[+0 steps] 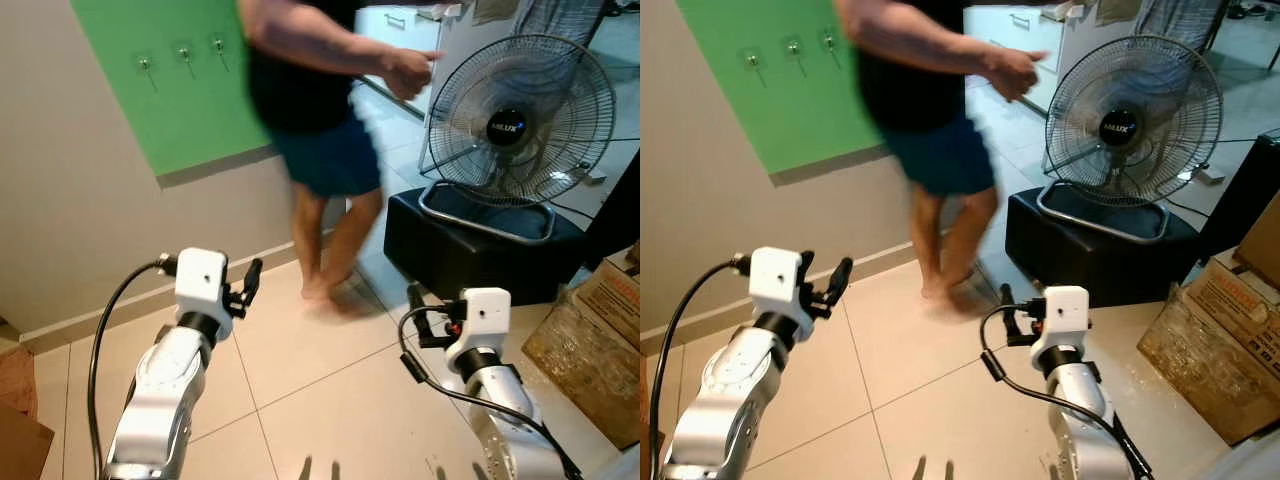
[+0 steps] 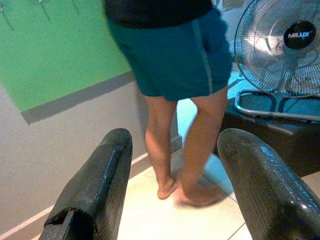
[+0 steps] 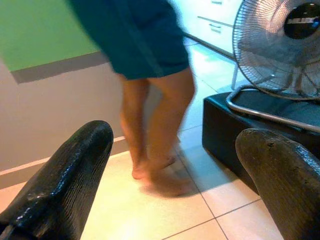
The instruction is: Hang keys on a hook
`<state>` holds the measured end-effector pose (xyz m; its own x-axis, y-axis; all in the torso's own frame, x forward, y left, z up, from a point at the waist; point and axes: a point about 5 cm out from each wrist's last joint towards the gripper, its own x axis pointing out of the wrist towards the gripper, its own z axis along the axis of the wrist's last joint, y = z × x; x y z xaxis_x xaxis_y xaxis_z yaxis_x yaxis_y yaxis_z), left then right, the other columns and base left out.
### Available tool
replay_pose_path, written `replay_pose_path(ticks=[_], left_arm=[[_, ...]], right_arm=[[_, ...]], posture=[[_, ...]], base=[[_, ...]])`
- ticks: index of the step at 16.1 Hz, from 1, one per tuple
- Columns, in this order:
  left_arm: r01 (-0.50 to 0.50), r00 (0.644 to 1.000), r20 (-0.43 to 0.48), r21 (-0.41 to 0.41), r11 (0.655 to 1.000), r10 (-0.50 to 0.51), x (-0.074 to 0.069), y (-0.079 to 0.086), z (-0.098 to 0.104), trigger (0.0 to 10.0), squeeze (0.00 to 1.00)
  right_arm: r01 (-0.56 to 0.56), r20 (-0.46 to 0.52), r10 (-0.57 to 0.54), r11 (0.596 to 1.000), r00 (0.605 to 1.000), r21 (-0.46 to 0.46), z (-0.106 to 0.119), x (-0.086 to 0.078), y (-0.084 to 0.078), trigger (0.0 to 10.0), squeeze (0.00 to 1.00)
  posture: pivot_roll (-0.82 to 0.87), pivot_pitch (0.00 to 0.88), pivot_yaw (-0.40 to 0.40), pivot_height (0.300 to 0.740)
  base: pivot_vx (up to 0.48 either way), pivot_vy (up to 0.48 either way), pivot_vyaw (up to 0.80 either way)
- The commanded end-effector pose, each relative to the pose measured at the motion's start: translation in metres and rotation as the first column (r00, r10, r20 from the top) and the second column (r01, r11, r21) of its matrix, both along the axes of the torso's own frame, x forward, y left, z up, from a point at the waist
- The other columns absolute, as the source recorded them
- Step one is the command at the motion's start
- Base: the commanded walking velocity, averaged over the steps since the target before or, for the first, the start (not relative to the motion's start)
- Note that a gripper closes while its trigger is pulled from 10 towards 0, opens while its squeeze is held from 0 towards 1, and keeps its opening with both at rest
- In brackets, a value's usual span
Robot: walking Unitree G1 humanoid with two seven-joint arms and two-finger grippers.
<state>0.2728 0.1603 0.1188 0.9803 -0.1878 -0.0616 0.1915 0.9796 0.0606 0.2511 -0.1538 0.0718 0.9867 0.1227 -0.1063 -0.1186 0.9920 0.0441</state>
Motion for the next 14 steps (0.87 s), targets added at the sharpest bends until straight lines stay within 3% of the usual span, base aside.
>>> replay_pose_path(ticks=[1, 10, 14], left_arm=[[-0.004, 1.000, -0.007, 0.002, 1.000, 0.004, 0.0046, -0.0017, 0.0009, 10.0, 0.00], [-0.028, 1.000, -0.014, -0.025, 0.999, 0.028, 0.0109, -0.0035, 0.0024, 10.0, 0.00], [-0.046, 0.999, -0.021, -0.036, 0.998, 0.045, 0.0109, -0.0023, 0.0010, 10.0, 0.00]], right_arm=[[-0.012, 0.006, 0.012, 1.000, 1.000, 0.000, -0.0001, 0.0002, 0.0029, 10.0, 0.00], [-0.030, -0.006, 0.030, 1.000, 1.000, -0.001, -0.0038, -0.0036, 0.0048, 10.0, 0.00], [-0.032, -0.014, 0.032, 0.999, 0.999, -0.004, -0.0052, -0.0043, 0.0034, 10.0, 0.00]], posture=[[-0.07, 0.000, 0.080, 0.740], [-0.08, 0.000, 0.090, 0.740], [-0.08, 0.000, 0.085, 0.740]], base=[[0.446, 0.000, 0.00], [0.440, 0.000, 0.00], [0.406, 0.255, 0.00]])
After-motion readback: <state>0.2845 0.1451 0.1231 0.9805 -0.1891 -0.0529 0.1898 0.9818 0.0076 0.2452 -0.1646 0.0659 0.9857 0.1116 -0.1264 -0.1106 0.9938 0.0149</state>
